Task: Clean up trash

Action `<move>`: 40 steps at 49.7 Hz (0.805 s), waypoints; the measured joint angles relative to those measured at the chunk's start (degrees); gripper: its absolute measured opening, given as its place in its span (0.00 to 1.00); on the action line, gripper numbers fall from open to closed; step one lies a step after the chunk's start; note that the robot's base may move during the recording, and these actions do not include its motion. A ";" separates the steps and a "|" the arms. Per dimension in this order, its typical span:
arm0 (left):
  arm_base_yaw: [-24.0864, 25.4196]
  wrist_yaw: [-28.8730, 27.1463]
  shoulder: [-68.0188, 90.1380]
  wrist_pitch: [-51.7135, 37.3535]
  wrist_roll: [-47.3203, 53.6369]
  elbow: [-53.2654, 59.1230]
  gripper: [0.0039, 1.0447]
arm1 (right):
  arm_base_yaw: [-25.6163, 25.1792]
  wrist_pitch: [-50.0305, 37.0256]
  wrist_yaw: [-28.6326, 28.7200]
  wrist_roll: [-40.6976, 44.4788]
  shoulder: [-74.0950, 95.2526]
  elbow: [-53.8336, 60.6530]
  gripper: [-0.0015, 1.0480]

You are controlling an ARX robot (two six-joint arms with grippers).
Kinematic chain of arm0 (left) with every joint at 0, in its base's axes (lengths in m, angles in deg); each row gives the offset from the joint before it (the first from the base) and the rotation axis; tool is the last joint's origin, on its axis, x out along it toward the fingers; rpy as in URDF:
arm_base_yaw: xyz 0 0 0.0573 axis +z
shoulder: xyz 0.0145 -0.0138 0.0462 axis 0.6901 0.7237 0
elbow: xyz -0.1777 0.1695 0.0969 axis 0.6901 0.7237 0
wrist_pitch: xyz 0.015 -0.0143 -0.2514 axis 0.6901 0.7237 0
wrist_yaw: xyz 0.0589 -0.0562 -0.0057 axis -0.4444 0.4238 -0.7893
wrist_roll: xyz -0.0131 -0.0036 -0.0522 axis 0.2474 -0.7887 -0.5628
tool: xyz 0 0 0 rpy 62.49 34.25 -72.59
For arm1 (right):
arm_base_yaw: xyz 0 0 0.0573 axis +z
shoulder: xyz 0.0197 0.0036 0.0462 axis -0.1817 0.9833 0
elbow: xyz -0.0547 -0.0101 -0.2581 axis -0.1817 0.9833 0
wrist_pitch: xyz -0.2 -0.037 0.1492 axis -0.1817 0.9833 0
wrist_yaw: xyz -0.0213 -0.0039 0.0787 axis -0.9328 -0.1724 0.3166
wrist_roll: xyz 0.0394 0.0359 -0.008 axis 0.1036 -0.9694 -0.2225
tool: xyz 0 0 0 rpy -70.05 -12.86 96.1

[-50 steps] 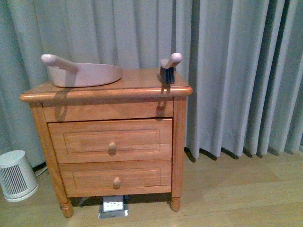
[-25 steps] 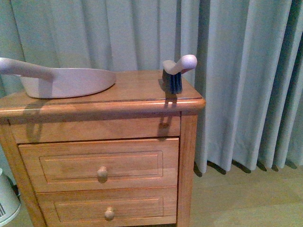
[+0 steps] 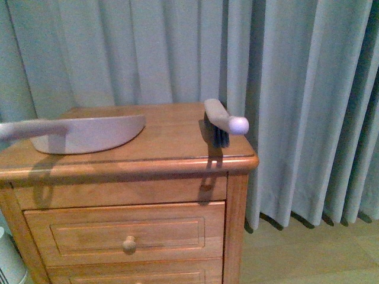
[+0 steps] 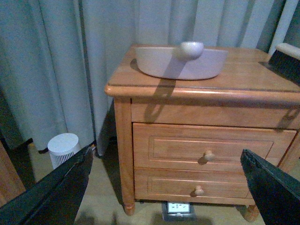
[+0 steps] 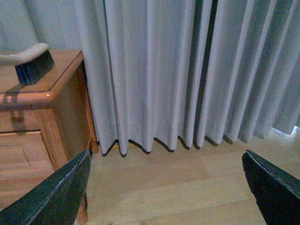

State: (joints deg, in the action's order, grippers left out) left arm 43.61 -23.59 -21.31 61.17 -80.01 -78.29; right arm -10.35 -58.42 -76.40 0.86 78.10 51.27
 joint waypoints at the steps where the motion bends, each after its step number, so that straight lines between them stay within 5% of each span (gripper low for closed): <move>1: 0.00 0.00 -0.02 0.00 0.02 0.00 0.93 | 0.00 0.00 0.00 -0.02 0.00 0.00 0.93; 12: -0.04 -0.24 0.04 0.07 -0.13 -0.02 0.93 | 0.00 0.00 0.00 -0.02 0.00 0.00 0.93; 15: -1.33 -7.61 7.61 7.65 -4.68 -4.35 0.93 | 0.00 0.00 -0.15 -0.02 0.00 0.00 0.93; 18: -0.15 -7.21 14.58 7.28 -5.51 -7.32 0.93 | 0.00 0.00 0.00 -0.02 0.00 0.00 0.93; 27: -1.09 -5.97 38.01 5.07 -0.11 -24.85 0.93 | 0.00 0.00 0.00 -0.02 0.00 0.00 0.93; 40: -5.55 -6.69 65.99 15.08 5.14 -50.77 0.93 | 0.00 0.00 0.00 -0.02 0.00 0.00 0.93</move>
State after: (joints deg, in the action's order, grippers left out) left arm 38.06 -30.28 44.68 76.25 -74.87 -129.06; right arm -10.35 -58.42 -76.40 0.84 78.10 51.27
